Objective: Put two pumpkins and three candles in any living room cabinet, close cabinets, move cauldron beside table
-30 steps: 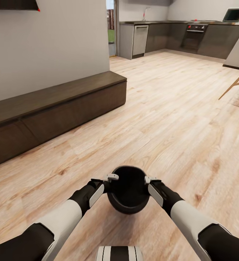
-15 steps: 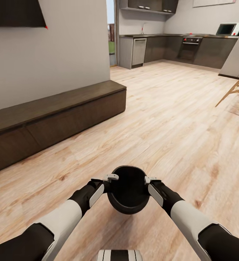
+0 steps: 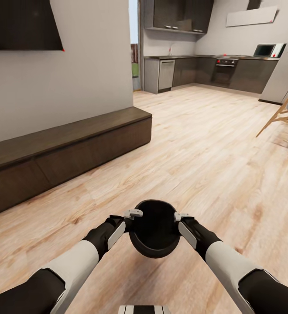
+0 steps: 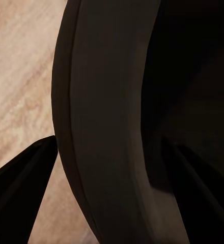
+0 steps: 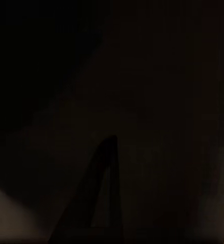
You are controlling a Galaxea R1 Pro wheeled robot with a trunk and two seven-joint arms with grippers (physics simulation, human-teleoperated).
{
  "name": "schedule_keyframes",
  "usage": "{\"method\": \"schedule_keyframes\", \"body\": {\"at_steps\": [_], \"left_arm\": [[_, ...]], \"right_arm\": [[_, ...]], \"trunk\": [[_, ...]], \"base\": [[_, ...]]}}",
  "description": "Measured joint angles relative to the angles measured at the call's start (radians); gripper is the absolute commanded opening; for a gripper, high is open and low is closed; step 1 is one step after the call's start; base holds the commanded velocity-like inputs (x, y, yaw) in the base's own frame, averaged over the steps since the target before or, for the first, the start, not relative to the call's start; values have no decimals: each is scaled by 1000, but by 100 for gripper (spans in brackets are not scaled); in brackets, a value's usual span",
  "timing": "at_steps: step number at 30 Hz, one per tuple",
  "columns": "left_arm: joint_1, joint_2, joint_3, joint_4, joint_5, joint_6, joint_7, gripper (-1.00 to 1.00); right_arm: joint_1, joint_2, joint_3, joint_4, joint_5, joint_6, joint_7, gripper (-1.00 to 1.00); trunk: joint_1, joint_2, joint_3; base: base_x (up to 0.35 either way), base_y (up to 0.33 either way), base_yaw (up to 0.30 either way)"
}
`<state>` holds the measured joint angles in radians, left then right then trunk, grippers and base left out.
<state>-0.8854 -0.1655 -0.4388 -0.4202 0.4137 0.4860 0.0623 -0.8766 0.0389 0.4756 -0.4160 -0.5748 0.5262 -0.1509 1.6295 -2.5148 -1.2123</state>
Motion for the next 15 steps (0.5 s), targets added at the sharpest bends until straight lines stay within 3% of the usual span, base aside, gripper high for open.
{"method": "schedule_keyframes", "body": {"at_steps": [15], "left_arm": [[0,0,0,0,2,-3,0,-100]], "right_arm": [[0,-1,2,-2,0,0,0,-100]], "trunk": [[-7,4,58]], "base": [[0,0,0]]}}
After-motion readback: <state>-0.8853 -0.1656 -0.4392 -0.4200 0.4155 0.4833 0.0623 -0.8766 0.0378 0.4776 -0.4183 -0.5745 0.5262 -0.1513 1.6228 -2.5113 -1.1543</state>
